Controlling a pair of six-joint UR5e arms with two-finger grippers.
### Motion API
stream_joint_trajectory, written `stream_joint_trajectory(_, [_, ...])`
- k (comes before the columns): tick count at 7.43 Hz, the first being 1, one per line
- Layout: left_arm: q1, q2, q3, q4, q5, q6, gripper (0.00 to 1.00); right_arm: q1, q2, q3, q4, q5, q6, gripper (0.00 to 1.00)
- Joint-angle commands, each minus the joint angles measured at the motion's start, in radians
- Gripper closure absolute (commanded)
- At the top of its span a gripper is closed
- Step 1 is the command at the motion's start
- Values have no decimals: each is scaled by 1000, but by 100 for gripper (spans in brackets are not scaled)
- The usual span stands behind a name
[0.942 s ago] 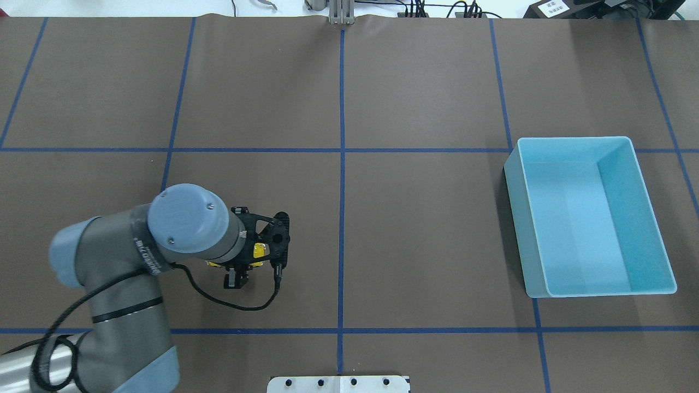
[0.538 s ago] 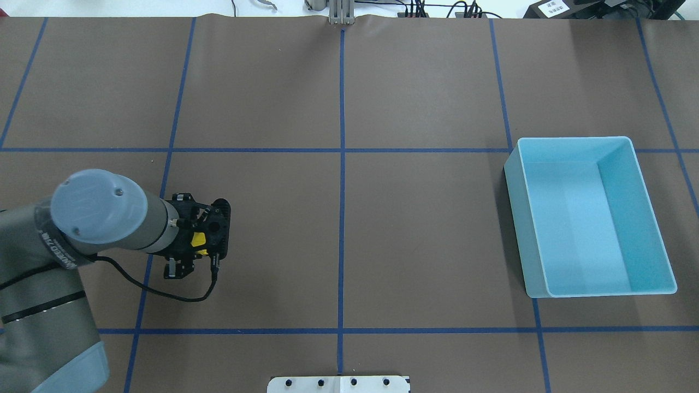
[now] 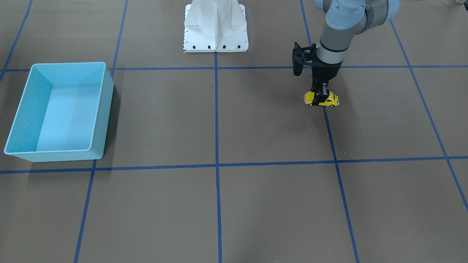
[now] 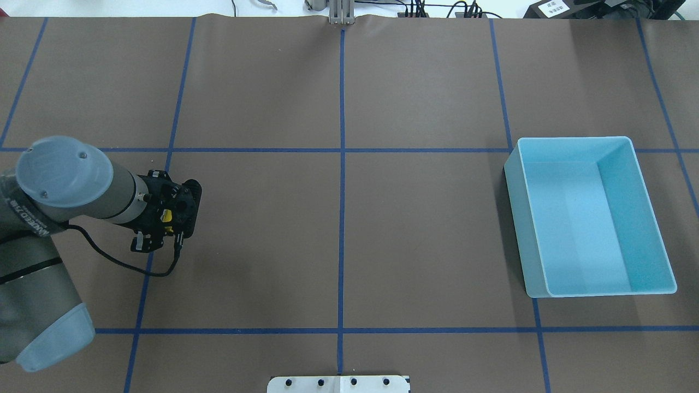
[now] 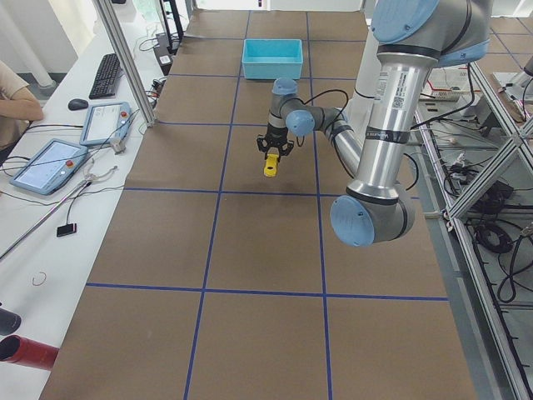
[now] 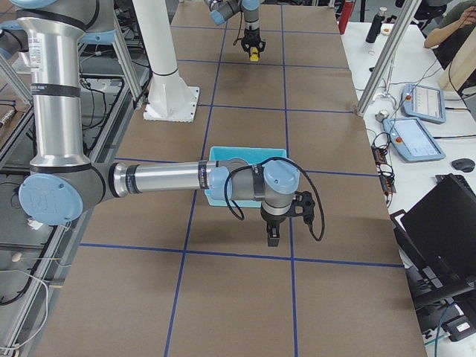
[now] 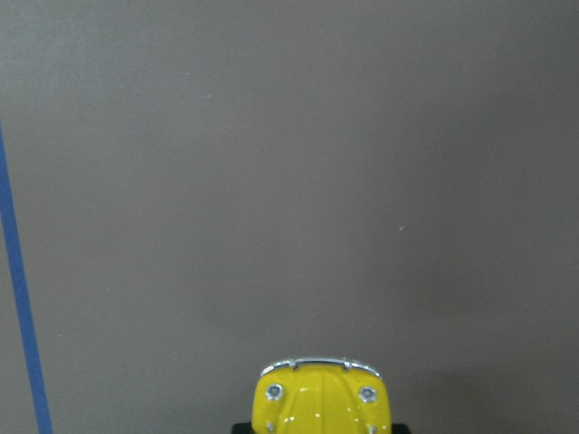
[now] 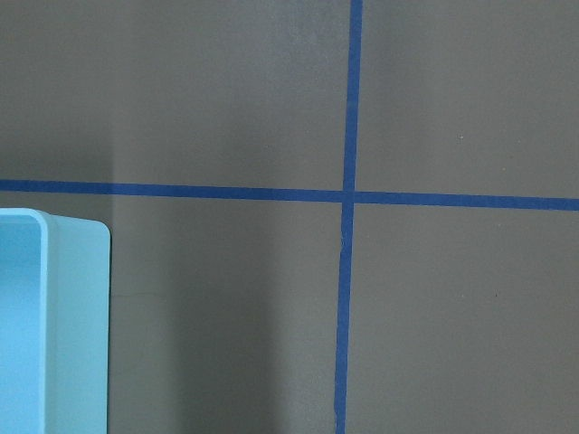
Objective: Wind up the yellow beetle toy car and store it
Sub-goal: 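Drag the car backward along the table away from the blue bin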
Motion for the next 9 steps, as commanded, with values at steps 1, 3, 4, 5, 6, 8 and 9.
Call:
stream_joint_trajectory(1, [-55,-54,129,-44,-76,-4,90,0,0,0,0,0,0,0])
stream_joint_trajectory(3, [-55,-96,191,-77,-80,-4,90,0,0,0,0,0,2,0])
stream_joint_trajectory(4, [-53,-98,203,-118,-105,-4,90,2,0,0,0,0,0,0])
stream_joint_trajectory(5, [-56,-96,203,-135,-135,0,90,2,0,0,0,0,0,0])
stream_joint_trajectory(6, [-59,-88,203,-181,-137,0,90,2,0,0,0,0,0,0])
stream_joint_trajectory(8, [-61,-59,219,-276,-165,0,90,2,0,0,0,-1,2,0])
stream_joint_trajectory(9, [-61,-55,219,-286,-168,-1,90,2,0,0,0,-1,2,0])
